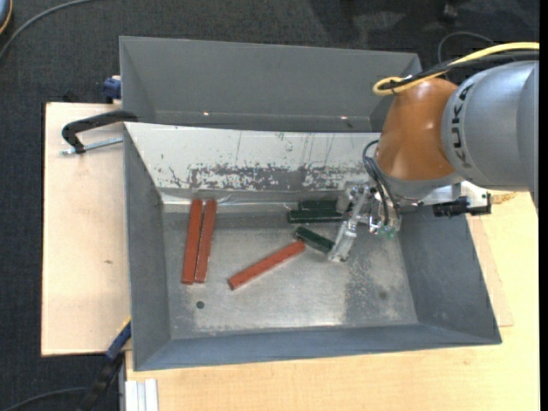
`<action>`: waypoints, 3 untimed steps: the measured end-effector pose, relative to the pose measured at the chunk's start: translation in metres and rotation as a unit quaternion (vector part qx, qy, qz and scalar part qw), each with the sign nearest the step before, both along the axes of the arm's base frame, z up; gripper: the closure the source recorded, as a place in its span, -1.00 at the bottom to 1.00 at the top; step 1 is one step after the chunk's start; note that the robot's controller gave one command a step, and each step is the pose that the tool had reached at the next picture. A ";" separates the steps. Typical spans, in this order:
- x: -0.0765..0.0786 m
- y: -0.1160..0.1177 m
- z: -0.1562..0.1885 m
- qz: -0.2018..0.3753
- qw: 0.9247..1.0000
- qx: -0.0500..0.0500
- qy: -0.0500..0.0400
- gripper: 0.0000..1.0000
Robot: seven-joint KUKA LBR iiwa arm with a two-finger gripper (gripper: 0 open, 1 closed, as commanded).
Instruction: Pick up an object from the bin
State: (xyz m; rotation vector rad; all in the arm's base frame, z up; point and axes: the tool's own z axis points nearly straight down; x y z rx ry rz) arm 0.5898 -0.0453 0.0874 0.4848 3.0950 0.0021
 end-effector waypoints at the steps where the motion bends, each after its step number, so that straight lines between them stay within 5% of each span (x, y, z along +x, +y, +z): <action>1: -0.001 0.001 0.000 0.001 1.000 0.000 0.001 1.00; 2: -0.001 0.001 0.000 0.001 1.000 0.000 0.001 -1.00; 3: 0.007 0.067 -0.015 0.173 0.985 -0.001 0.000 -1.00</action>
Offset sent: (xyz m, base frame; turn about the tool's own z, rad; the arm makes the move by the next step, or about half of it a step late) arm 0.0000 0.0000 0.0000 0.0000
